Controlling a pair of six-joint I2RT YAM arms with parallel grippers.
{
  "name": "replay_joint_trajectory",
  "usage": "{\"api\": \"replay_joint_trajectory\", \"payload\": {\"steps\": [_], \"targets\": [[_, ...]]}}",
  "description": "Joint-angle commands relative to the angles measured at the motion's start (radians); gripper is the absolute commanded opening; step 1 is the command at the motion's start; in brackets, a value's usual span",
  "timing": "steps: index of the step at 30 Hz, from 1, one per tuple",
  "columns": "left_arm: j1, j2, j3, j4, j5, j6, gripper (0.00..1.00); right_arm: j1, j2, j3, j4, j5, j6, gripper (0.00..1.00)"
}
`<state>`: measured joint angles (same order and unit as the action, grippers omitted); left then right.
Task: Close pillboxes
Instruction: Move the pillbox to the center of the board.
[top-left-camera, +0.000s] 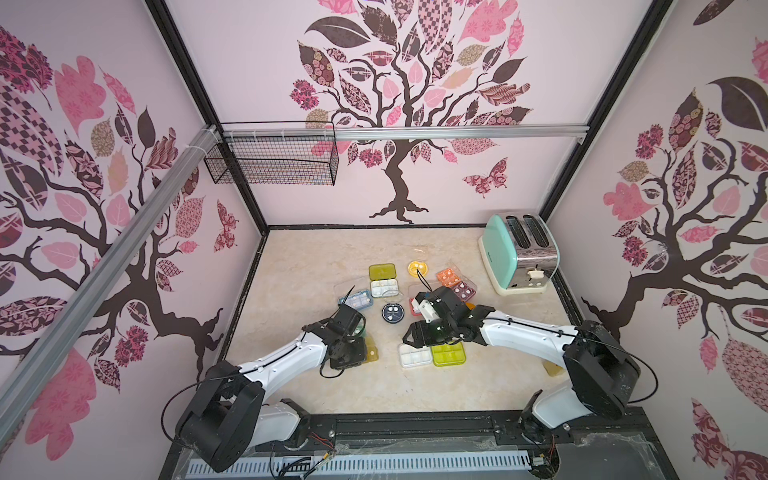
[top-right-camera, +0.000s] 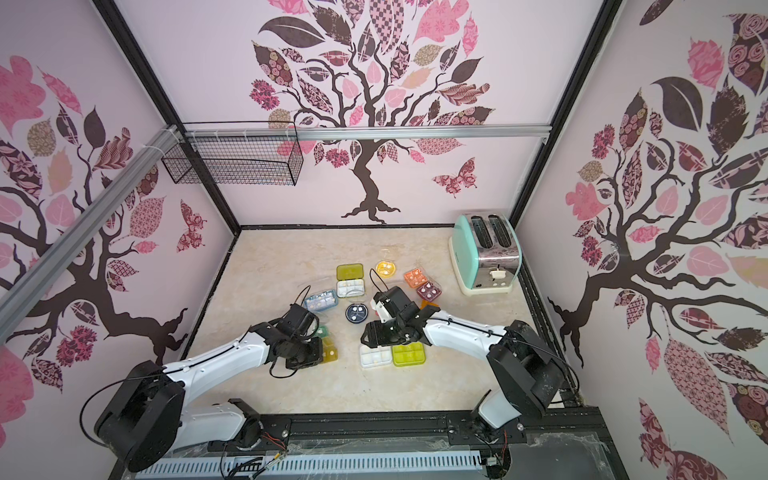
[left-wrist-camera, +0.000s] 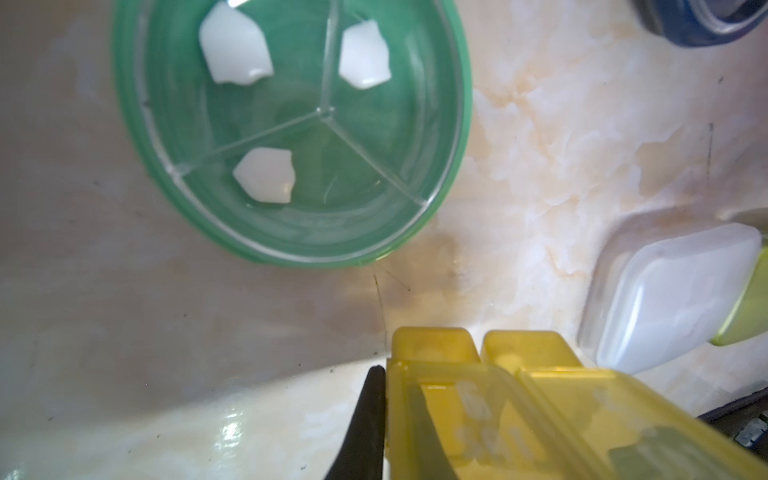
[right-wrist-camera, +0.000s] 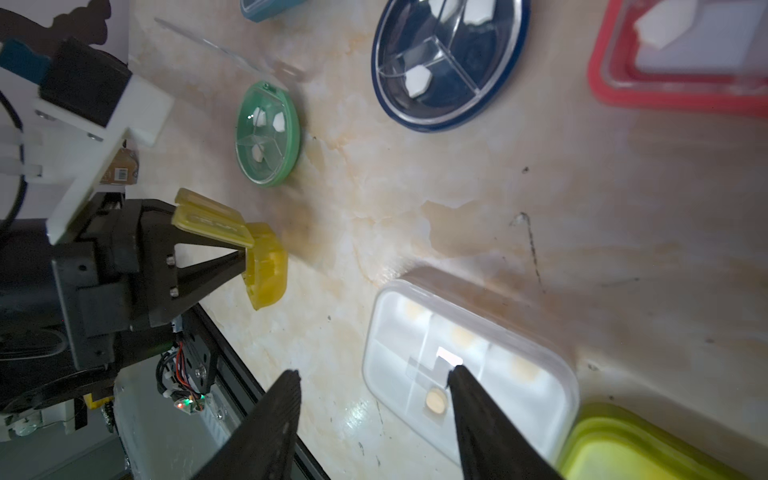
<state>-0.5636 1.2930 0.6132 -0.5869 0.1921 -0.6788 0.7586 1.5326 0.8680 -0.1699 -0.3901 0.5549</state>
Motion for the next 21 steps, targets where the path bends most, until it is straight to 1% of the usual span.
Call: {"api": "replay_joint_trajectory", "payload": {"steps": [1, 4, 7, 11, 14, 19, 21], "targets": [[-0.005, 0.01, 0.034, -0.019, 0.0, 0.059, 0.1, 0.002, 0.013, 0.042, 0.026, -0.007, 0.046, 0.6], [-0.006, 0.032, 0.054, -0.037, 0.008, 0.089, 0.1, 0.003, 0.032, 0.055, 0.029, -0.007, 0.056, 0.59], [-0.019, 0.06, 0.057, -0.024, 0.035, 0.092, 0.09, 0.004, 0.053, 0.059, 0.031, -0.014, 0.057, 0.58], [-0.053, 0.091, 0.071, -0.019, 0.01, 0.086, 0.1, 0.004, 0.062, 0.049, 0.048, -0.01, 0.075, 0.57], [-0.074, 0.113, 0.089, -0.022, -0.004, 0.081, 0.09, 0.005, 0.077, 0.059, 0.055, -0.019, 0.079, 0.51], [-0.085, 0.119, 0.083, 0.005, -0.008, 0.044, 0.09, 0.008, 0.112, 0.087, 0.059, -0.029, 0.077, 0.46], [-0.087, 0.121, 0.083, 0.013, -0.006, 0.038, 0.11, 0.013, 0.128, 0.097, 0.065, -0.037, 0.079, 0.45]]}}
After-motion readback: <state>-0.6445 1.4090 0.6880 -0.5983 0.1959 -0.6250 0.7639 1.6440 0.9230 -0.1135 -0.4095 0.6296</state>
